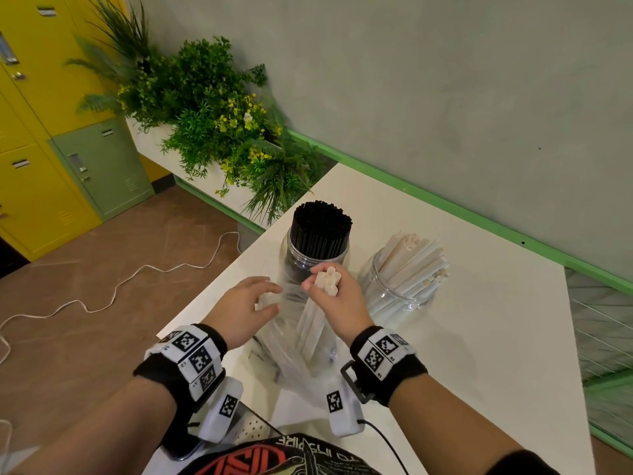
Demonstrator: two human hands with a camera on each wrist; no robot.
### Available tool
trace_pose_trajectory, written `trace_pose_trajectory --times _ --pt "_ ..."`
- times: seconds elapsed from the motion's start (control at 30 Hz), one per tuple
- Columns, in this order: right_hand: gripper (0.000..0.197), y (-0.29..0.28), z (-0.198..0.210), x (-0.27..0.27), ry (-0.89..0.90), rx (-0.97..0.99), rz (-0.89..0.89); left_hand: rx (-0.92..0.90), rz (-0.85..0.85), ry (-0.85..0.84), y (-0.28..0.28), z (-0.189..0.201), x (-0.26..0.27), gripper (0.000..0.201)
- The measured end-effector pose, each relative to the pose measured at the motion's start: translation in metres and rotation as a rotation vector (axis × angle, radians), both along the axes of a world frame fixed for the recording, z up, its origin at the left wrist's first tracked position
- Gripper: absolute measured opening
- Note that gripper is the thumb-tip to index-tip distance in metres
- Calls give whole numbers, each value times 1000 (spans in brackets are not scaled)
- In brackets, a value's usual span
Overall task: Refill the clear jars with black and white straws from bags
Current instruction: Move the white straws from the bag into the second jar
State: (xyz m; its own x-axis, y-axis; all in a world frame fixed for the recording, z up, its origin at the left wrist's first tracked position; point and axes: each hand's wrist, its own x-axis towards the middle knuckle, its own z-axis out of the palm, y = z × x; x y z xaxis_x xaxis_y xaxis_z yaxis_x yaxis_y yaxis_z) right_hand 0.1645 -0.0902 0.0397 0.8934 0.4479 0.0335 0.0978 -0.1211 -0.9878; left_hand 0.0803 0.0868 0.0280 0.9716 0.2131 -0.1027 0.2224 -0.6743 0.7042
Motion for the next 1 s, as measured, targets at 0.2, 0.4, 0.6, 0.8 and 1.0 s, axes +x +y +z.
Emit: trace_pose_trajectory --times 0.2,0.4,0.6,0.8,1.0 --pt "3 -21 41 4 -92 59 -33 81 -36 58 3 5 4 40" --pt "5 -77 125 14 -278 227 -194 167 -77 -72 -9 38 17 39" --pt "13 -105 148 31 -389 335 -484 200 -360 -250 -72 60 67 40" --pt "21 -95 131 39 -388 250 -632 559 -567 -149 -117 42 108 54" --pt "17 -89 115 51 -374 84 -659 479 -585 -168 -116 38 115 39"
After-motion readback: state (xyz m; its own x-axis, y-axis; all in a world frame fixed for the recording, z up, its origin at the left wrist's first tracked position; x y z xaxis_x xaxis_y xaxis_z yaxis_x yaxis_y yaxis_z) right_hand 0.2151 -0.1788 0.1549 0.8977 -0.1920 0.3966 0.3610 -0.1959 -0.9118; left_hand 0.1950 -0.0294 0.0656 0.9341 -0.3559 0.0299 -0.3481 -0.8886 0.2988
